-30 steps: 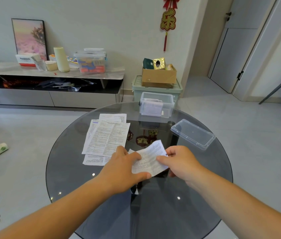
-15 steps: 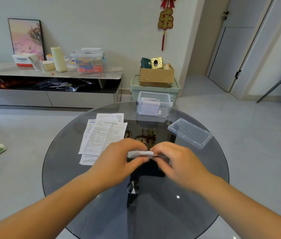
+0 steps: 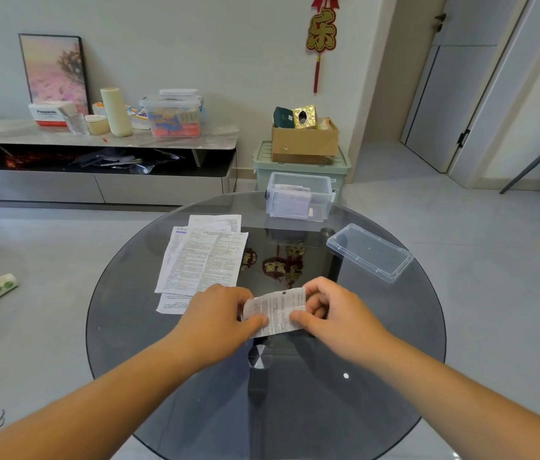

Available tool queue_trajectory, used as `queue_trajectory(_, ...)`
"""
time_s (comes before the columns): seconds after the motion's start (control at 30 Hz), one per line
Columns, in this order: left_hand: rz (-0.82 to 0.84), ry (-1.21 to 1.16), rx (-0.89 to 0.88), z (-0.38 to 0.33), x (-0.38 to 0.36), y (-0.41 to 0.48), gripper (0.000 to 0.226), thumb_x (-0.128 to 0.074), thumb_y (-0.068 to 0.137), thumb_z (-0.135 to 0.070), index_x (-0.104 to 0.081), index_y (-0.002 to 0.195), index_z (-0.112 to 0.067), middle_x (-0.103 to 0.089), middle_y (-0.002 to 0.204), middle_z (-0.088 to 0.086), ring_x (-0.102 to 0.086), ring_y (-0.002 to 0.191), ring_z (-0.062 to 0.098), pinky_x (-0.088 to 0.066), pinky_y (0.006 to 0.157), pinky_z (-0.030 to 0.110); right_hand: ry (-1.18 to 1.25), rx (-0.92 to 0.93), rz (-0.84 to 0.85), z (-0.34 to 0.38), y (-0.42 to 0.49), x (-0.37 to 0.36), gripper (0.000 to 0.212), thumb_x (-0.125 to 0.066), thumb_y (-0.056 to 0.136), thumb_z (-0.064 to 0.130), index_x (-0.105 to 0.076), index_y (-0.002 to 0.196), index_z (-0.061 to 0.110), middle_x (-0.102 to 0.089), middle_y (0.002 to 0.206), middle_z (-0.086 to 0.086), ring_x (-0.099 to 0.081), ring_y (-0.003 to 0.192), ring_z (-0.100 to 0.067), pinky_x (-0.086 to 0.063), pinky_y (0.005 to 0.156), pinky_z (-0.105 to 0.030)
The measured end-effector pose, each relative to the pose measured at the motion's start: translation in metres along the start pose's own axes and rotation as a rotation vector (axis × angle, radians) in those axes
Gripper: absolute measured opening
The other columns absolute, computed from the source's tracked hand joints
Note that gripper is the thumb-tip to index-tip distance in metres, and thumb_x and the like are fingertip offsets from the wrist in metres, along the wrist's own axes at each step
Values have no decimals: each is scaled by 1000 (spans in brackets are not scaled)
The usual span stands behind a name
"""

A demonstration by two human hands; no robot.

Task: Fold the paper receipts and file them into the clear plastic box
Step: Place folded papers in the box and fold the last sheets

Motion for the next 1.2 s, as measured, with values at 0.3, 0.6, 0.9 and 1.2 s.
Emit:
queue_trajectory(0.3, -71, 156, 108, 4, -11, 7, 47, -65, 79, -67, -46, 105, -33, -48, 104, -11, -38, 104, 15, -35, 88, 35, -422, -41, -90, 7, 5, -19, 73, -62, 81, 69, -33, 137, 33, -56, 121, 14, -45, 111, -13, -32, 98, -37)
queue_trajectory(0.6, -46, 179, -182, 1, -17, 0, 32, -56, 94, -53, -52, 125, -45, -35, 119, -16, -30, 110, 8, -29, 103, 34, -504, -71, -34, 1, 6, -13, 72, -54, 87, 69, -23, 149, 47, -37, 116, 10, -31, 119, -17, -24, 95, -35)
queue_trajectory(0.9, 79, 88, -76, 5, -13, 4, 37, -67, 84, -60, -57, 118, -50, -37, 118, -16, -30, 115, 9, -24, 103, 33, -508, -156, -8, -3, 9, 2, 70, -61, 85, 64, -29, 146, 49, -43, 128, 6, -33, 127, -21, -26, 103, -39)
queue_trajectory(1.2, 88, 86, -55, 2, -13, 3, 37, -67, 84, -59, -57, 118, -50, -38, 121, -15, -30, 118, 10, -22, 101, 32, -339, -220, 20, -5, 14, 11, 56, -70, 88, 44, -47, 138, 37, -50, 121, 6, -43, 120, -19, -41, 97, -34)
Point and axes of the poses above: each hand's wrist, its own y-axis towards the middle knuckle, its own x-axis out of the back of the hand, z = x × y, the point moved 3 cm from there along y, towards the middle knuckle
